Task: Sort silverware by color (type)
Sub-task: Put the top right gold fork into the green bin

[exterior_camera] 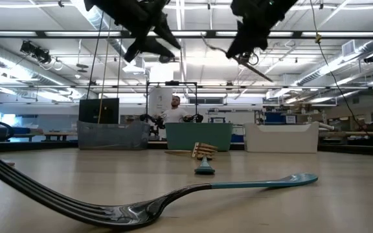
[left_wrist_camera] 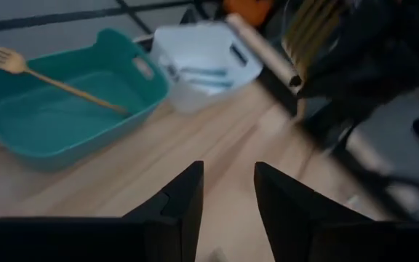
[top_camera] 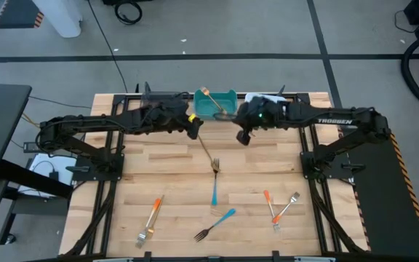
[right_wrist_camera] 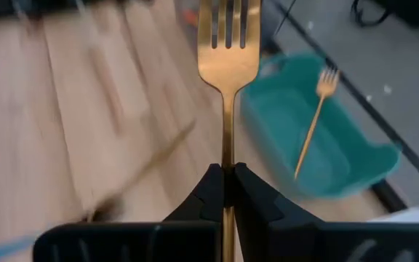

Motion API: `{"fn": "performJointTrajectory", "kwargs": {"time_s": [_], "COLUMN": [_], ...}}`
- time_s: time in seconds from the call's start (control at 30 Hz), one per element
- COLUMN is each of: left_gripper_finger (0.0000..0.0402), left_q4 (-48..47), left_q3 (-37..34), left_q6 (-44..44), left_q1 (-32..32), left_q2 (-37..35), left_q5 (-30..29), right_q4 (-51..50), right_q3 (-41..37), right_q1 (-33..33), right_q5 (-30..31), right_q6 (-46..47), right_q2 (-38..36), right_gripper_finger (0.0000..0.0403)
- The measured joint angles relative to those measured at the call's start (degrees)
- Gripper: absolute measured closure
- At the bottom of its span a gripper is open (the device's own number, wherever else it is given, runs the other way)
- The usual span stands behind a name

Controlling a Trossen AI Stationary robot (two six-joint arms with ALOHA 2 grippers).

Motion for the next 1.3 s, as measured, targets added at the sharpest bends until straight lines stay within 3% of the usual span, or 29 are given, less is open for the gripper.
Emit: {"fn": "performJointTrajectory", "kwargs": {"time_s": [0.13, 0.47, 1.0, 1.1, 1.3], "left_gripper_finger": [0.0269, 0.0269, 0.0272, 0.0295, 0.0385], "left_q4": [6.29, 20.69, 34.62, 35.02, 38.25], "left_q3": [0.01, 0.01, 0.01, 0.01, 0.12], "left_q6": [-4.35, -4.34, -3.04, -3.11, -2.82], "left_q1": [0.03, 0.27, 2.08, 3.17, 4.28], "left_q2": [0.00, 0.02, 9.22, 9.79, 10.76], "left_q5": [-0.27, -0.68, -2.81, -2.57, -1.35], "right_q4": [4.28, 14.95, 16.50, 16.59, 16.92], "right_q3": [2.23, 2.23, 2.15, 2.14, 2.10], "right_q1": [-0.55, -0.75, -0.66, -0.77, -1.50], "right_q5": [0.01, 1.52, -0.62, -0.51, 0.64], "right_q6": [-0.45, 1.23, 2.59, 2.61, 2.11], "right_q2": [-0.02, -0.04, 3.44, 3.87, 4.00], "right_gripper_finger": [0.0385, 0.0384, 0.0384, 0.0384, 0.0380]}}
